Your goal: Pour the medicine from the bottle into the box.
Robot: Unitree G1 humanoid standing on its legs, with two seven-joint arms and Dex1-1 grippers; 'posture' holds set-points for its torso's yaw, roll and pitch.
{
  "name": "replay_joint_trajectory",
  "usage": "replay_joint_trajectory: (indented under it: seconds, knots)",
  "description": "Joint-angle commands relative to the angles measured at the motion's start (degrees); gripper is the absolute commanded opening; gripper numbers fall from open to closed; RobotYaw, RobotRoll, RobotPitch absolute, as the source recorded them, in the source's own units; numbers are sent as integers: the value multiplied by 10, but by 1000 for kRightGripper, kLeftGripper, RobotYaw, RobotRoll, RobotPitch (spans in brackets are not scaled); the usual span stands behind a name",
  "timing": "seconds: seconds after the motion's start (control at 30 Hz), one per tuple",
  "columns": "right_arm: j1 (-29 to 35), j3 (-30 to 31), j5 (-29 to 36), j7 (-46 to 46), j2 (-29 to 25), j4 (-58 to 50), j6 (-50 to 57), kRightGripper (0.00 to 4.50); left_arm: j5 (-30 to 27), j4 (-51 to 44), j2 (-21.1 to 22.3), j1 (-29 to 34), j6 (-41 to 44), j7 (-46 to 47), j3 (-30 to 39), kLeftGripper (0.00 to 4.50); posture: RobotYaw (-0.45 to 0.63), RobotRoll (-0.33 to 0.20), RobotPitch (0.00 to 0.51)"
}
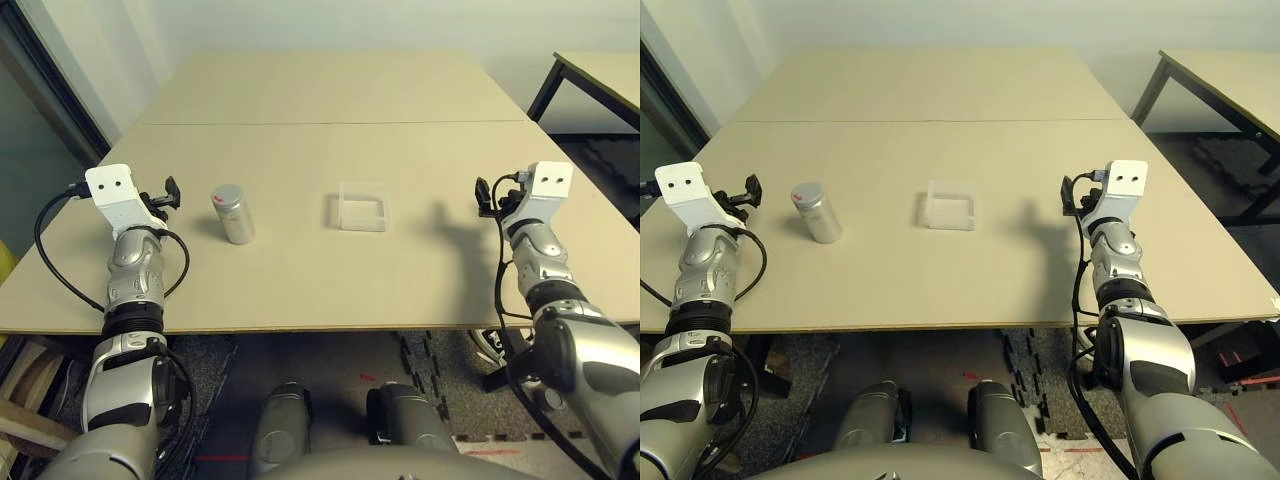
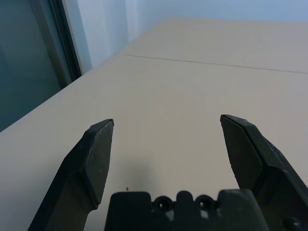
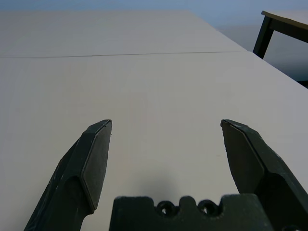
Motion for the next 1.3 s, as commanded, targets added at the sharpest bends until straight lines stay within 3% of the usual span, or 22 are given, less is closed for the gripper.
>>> replay_joint_trajectory:
  seconds: [0.03, 0.3, 0.43, 0.7, 1.1, 1.3]
  knots:
    - [-5, -6, 6, 9, -5, 3, 1, 4500, 5, -1, 1, 12, -2, 4, 2, 4452, 42, 0, 39]
    - [-8, 4, 22, 66, 16, -31, 6, 4500, -41, -36, 32, 19, 19, -111, 8, 4452, 30, 0, 35]
    - [-9, 10, 24, 103, 15, -49, 20, 4500, -66, -65, 77, 39, 50, -233, -2, 4452, 44, 0, 27]
    - [3, 35, 34, 229, 2, -140, 98, 4500, -102, -126, 173, 72, 130, -350, 19, 4452, 79, 0, 37]
    - [18, 105, 64, 451, -56, -312, 266, 4500, -163, -246, 239, 134, 243, -550, -7, 4452, 99, 0, 37]
    - [16, 127, 69, 504, -79, -358, 316, 4500, -144, -207, 266, 110, 250, -634, -48, 4452, 79, 0, 46]
